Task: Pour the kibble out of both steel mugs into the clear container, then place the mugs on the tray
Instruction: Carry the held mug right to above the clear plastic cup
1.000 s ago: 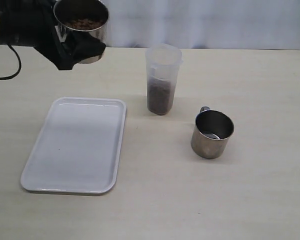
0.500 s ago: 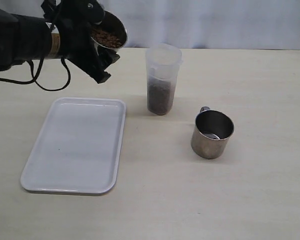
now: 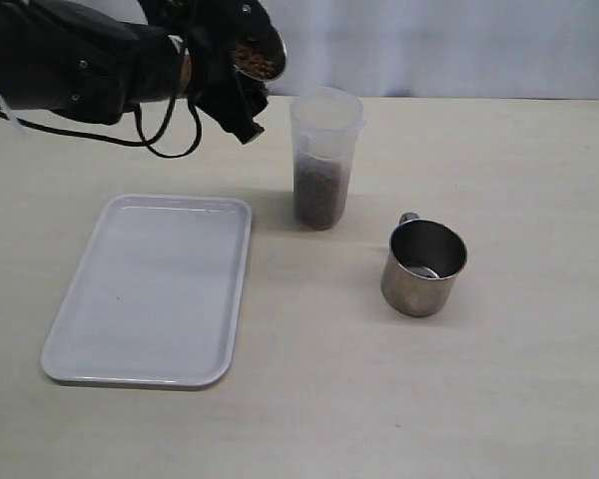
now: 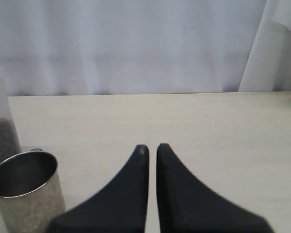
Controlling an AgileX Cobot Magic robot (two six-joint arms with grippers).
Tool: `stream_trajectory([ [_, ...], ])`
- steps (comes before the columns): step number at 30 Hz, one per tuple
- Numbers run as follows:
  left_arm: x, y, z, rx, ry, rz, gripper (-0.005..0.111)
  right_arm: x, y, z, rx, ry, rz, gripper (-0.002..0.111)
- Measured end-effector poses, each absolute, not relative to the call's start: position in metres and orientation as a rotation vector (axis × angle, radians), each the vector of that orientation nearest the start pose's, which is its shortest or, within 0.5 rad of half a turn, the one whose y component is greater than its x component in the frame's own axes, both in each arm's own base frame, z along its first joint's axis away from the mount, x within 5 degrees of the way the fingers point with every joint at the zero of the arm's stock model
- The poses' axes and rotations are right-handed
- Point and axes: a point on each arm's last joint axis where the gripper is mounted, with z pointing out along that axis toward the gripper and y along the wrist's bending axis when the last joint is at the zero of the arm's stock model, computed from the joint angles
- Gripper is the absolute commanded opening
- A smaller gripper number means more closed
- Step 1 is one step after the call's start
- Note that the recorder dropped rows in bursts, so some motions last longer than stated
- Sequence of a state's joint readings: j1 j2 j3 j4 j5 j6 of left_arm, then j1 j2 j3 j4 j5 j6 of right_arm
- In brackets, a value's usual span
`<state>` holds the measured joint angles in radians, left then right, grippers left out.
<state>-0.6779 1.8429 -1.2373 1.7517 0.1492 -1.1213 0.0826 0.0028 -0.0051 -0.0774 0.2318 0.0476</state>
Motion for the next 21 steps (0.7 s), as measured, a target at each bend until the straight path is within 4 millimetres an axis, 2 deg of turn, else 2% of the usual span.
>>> stream_trajectory([
  [1, 0.334, -0.263, 0.239, 1.205, 1.655, 0.132, 0.0, 0.055, 0.003, 0.194, -0.081, 1.711, 0.026, 0.004],
  [7, 0.327, -0.285, 0.238, 1.263, 1.579, 0.234, 0.0, 0.055, 0.003, 0.194, -0.081, 1.711, 0.026, 0.004],
  [21, 0.333, -0.298, 0.226, 1.381, 1.485, 0.418, 0.0, 0.055, 0.003, 0.194, -0.081, 1.711, 0.026, 0.004],
])
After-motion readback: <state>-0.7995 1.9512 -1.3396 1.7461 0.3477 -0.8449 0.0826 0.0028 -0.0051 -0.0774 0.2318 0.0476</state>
